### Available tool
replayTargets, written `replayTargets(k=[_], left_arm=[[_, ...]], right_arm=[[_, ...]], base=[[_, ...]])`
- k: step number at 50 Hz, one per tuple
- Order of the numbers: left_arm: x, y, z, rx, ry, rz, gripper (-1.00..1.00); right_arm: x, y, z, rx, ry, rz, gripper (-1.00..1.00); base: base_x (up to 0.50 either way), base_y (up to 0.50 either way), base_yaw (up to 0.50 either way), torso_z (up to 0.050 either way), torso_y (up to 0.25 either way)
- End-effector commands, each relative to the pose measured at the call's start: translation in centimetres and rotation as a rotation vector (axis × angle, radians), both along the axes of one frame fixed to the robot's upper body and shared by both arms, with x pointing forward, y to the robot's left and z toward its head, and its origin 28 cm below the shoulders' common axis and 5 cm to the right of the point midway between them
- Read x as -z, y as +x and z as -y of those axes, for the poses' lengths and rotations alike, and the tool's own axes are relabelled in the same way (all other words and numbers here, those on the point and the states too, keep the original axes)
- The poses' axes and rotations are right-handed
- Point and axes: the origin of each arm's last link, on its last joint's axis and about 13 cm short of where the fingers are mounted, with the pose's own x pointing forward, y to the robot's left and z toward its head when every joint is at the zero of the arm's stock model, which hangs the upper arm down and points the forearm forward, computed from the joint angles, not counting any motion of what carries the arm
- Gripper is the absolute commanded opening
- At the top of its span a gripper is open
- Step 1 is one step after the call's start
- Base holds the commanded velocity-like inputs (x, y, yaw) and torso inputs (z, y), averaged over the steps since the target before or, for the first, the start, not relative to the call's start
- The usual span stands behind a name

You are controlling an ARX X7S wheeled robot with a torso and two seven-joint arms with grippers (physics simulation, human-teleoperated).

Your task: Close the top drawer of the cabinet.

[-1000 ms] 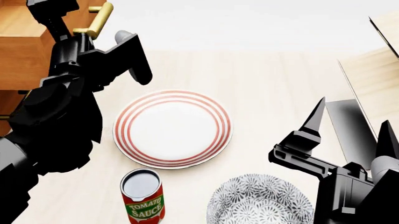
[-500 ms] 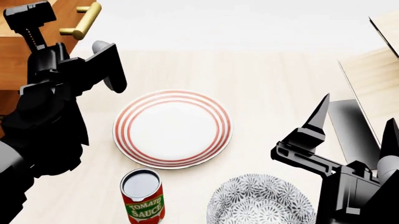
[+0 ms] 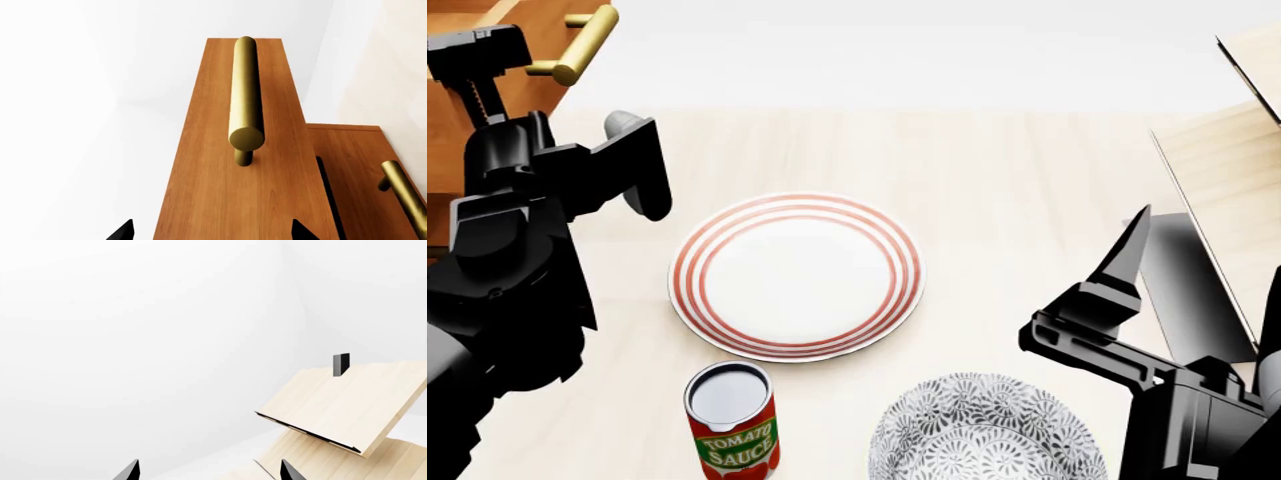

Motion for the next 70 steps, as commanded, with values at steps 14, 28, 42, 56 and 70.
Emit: replayTargets(k=[14,28,42,56,70], left_arm=[[1.9,-0.5,-2.1,-0.067,-0.065,-0.078,1.00],[2.9,-1.0,-4.3,-0.138,-0.113,-0.109,1.00],[3.1,-1.3,-5.2,-0.177,-0.157,-0.126,1.00],[2.3,-1.5,-6.9,-0.227,-0.160,-0.111,1.00],[0.8,-1.5,-8.2,-0.264,-0.176,-0.078,1.00]], right_arm=[[-0.2,-0.1,0.1,0.003,0.001,0.005,1.00],[-0.2,0.1,0.1,0.004,0.001,0.007,1.00],[-0.4,0.0,0.1,0.007,0.004,0.015,1.00],[-0.4,0.0,0.2,0.003,0.004,0.015,1.00],[-0.4,0.0,0.2,0.001,0.008,0.019,1.00]], base=[[0.00,0.00,0.00,0.000,0.000],[0.00,0.00,0.00,0.000,0.000],[0.00,0.00,0.00,0.000,0.000],[0.00,0.00,0.00,0.000,0.000],[0.00,0.00,0.00,0.000,0.000]])
